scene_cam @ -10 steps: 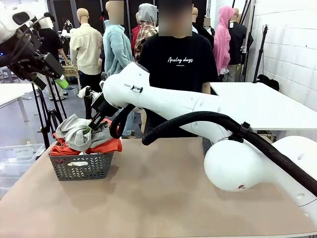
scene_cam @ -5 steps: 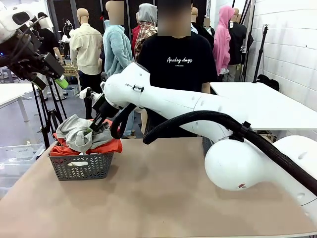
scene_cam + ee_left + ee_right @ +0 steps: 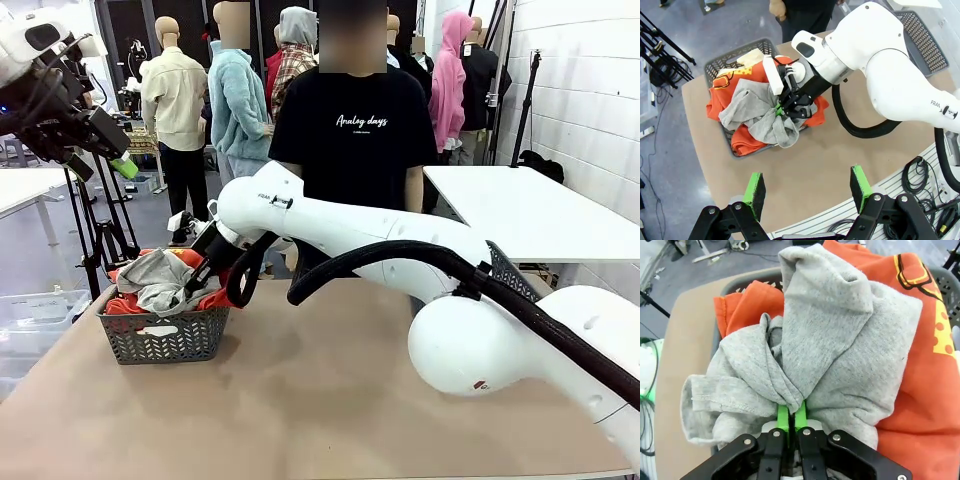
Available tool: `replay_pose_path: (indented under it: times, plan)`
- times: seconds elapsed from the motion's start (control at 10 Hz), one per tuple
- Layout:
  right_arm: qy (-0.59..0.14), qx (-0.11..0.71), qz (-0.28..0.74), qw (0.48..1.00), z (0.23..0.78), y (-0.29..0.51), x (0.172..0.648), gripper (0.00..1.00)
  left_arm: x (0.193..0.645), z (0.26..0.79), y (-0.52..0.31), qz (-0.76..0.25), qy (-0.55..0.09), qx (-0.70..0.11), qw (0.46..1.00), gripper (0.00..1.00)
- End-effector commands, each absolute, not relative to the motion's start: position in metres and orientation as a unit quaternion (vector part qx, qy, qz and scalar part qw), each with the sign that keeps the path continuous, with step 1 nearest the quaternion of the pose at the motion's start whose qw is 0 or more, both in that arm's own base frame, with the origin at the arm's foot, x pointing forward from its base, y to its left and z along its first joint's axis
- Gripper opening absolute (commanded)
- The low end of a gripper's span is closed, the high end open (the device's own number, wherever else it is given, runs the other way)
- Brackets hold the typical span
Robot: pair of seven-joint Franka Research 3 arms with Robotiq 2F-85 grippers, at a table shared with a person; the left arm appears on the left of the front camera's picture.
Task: Sort the tops and bottoms.
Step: Sort the clothes according to human instructions.
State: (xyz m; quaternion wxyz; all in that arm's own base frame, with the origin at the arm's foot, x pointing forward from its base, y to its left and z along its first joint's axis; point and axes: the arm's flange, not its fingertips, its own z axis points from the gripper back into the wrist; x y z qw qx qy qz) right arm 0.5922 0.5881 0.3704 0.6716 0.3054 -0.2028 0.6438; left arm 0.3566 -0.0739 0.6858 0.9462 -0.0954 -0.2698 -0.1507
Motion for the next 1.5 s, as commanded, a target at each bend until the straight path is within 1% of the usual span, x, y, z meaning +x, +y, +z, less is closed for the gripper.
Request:
replay_pose_path:
  times: [0.0,0.1,0.2,0.6,0.7,0.9,1.4]
  plan:
    - [-0.177,0.307,0.663,0.660,0.359,0.646,0.653,0.00,0.354,0.686,-0.073,-0.148,-0.267,-0.098,0.947,0.88]
    - [-0.197,0.310,0.663,0.653,0.366,0.641,0.648,0.00,0.354,0.686,-0.073,-0.148,-0.267,-0.098,0.947,0.88]
    - [-0.212,0.312,0.662,0.647,0.374,0.638,0.643,0.16,0.354,0.686,-0.073,-0.148,-0.267,-0.098,0.947,0.88]
    - [-0.249,0.294,0.673,0.632,0.399,0.629,0.624,0.95,0.354,0.686,-0.073,-0.148,-0.267,-0.098,0.947,0.88]
    - [-0.265,0.285,0.671,0.631,0.406,0.626,0.618,1.00,0.354,0.686,-0.073,-0.148,-0.267,-0.098,0.947,0.88]
    - [-0.286,0.271,0.668,0.631,0.418,0.618,0.610,1.00,0.354,0.686,-0.073,-0.148,-0.267,-0.098,0.947,0.88]
    - [-0.305,0.258,0.664,0.632,0.432,0.609,0.598,1.00,0.354,0.686,-0.073,-0.148,-0.267,-0.098,0.947,0.88]
